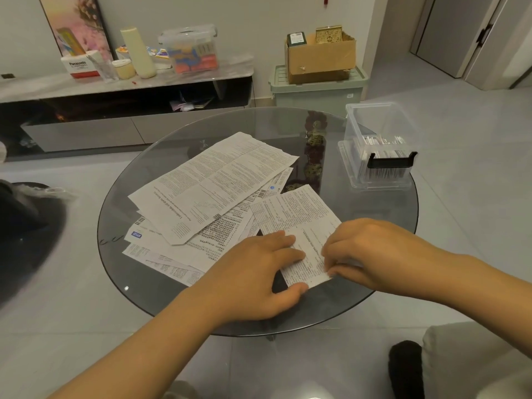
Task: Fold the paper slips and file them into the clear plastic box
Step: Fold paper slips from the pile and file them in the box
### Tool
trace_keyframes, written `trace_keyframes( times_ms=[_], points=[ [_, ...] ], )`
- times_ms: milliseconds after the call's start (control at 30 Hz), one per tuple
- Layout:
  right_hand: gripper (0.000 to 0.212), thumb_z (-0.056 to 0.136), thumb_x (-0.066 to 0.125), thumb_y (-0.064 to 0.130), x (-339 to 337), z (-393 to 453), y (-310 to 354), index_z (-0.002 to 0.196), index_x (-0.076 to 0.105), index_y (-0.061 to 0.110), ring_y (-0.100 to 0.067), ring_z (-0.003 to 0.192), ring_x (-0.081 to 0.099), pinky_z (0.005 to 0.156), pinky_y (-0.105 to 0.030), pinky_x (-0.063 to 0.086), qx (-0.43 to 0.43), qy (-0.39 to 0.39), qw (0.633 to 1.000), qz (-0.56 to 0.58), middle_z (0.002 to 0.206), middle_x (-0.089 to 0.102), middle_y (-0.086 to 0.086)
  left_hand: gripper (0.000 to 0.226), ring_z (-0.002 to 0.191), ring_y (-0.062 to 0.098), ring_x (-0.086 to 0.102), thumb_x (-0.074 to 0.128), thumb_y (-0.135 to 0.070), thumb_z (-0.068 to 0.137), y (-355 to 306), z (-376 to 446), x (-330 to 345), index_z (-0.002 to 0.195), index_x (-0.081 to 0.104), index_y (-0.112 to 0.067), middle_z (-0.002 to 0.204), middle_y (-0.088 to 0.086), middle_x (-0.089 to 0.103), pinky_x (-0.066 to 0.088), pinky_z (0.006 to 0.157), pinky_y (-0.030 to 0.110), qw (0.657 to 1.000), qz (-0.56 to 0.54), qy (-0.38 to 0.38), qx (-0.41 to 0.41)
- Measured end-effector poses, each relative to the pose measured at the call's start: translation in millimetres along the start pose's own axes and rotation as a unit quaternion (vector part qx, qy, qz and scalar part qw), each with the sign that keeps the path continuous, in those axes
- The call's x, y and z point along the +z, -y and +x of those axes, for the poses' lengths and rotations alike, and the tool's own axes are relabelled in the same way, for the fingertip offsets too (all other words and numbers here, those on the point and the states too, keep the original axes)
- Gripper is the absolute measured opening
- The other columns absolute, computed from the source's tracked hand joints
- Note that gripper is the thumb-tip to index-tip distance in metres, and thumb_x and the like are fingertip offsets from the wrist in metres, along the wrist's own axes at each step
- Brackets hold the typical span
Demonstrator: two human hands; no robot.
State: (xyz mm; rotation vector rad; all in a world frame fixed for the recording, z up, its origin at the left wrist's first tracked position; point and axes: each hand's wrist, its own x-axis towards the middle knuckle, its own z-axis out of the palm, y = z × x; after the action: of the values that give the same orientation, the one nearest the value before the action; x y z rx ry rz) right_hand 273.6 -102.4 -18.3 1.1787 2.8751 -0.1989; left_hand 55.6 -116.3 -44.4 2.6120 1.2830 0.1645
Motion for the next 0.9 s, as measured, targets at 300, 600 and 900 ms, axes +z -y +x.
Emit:
trace_keyframes(
  times_ms=[300, 600, 900],
  points=[
    [0.009, 0.091, 0.053, 0.034, -18.9, 5.7, 0.2, 0.096, 0.06, 0.03, -0.006, 0.089, 0.057, 0.078, -0.025, 0.045, 0.062, -0.039, 0.989, 0.131, 0.095, 0.063, 0.017, 0.063, 0.109, 0.012, 0.053, 0.04, -0.067, 0.081, 3.4, 0.6, 2.9, 0.131, 0.051, -0.032, 0.128, -0.009, 0.055, 0.038, 0.089, 0.025, 0.999, 0.022, -0.037, 0.02],
    [0.053, 0.066, 0.043, 0.072, -31.2, 12.8, -4.6, 0.093, 0.064, 0.032, 0.001, 0.084, 0.061, 0.078, -0.03, 0.052, 0.078, -0.061, 0.966, 0.238, 0.086, 0.067, 0.019, 0.043, 0.054, 0.008, 0.045, 0.036, -0.051, 0.095, 6.9, -3.7, -1.4, 0.059, 0.041, -0.028, 0.051, -0.007, 0.042, 0.028, 0.049, 0.019, 0.983, -0.116, -0.123, -0.064],
    [0.064, 0.079, 0.073, 0.027, -8.6, 33.0, -9.8, 0.132, 0.038, 0.032, -0.006, 0.092, 0.055, 0.081, -0.023, 0.05, 0.173, -0.116, 0.947, 0.244, 0.107, 0.054, 0.014, 0.052, 0.103, 0.013, 0.056, 0.059, -0.03, 0.09, 5.6, 4.0, -2.0, 0.136, 0.035, -0.035, 0.113, -0.012, 0.053, 0.043, 0.081, 0.011, 0.941, -0.214, -0.175, -0.193]
  ],
)
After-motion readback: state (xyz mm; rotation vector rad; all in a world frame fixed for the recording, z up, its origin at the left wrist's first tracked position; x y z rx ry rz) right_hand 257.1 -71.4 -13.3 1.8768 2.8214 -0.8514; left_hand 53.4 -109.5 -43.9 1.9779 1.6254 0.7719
